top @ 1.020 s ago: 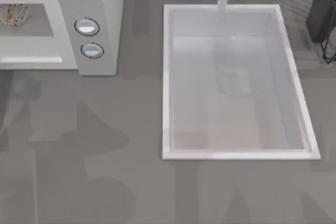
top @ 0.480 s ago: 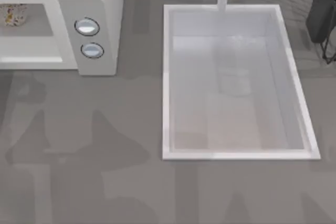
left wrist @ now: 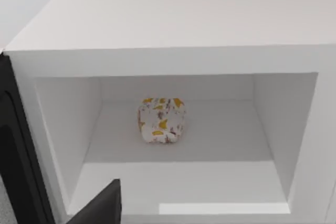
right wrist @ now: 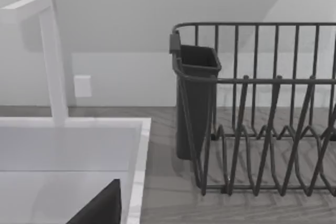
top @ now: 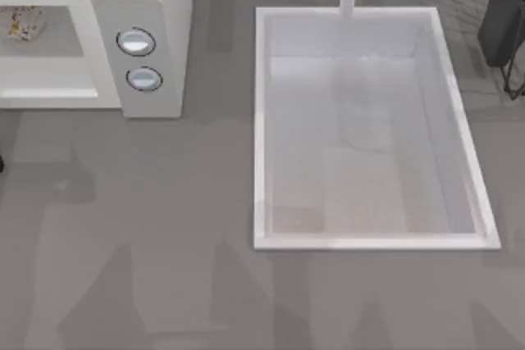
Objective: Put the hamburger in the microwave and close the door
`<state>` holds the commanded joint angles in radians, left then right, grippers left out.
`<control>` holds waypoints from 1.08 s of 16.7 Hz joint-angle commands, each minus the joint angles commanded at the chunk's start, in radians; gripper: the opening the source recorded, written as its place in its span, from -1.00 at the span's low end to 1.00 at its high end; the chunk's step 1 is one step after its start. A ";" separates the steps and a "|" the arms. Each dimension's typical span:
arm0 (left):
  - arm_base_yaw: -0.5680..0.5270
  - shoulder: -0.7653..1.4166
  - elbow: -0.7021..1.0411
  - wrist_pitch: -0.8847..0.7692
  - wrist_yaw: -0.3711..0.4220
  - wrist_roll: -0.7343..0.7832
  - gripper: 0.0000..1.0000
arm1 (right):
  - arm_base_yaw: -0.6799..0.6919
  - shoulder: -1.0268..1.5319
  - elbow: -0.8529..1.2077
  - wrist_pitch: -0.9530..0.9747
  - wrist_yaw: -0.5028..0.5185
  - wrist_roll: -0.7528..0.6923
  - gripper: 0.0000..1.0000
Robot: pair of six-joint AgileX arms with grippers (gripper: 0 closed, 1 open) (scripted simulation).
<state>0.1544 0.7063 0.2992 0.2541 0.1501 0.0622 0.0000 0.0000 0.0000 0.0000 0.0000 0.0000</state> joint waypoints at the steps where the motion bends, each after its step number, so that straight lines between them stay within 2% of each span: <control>1: -0.017 -0.084 -0.033 -0.028 -0.017 -0.007 1.00 | 0.000 0.000 0.000 0.000 0.000 0.000 1.00; 6: -0.100 -0.471 -0.193 -0.164 -0.098 -0.041 1.00 | 0.000 0.000 0.000 0.000 0.000 0.000 1.00; 9: -0.136 -0.632 -0.263 -0.224 -0.133 -0.055 1.00 | 0.000 0.000 0.000 0.000 0.000 0.000 1.00; 17: -0.154 -0.706 -0.299 -0.254 -0.150 -0.062 1.00 | 0.000 0.000 0.000 0.000 0.000 0.000 1.00; 18: -0.154 -0.706 -0.299 -0.254 -0.150 -0.062 0.85 | 0.000 0.000 0.000 0.000 0.000 0.000 1.00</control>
<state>0.0000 -0.0001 0.0000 -0.0001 0.0000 0.0000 0.0000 0.0000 0.0000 0.0000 0.0000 0.0000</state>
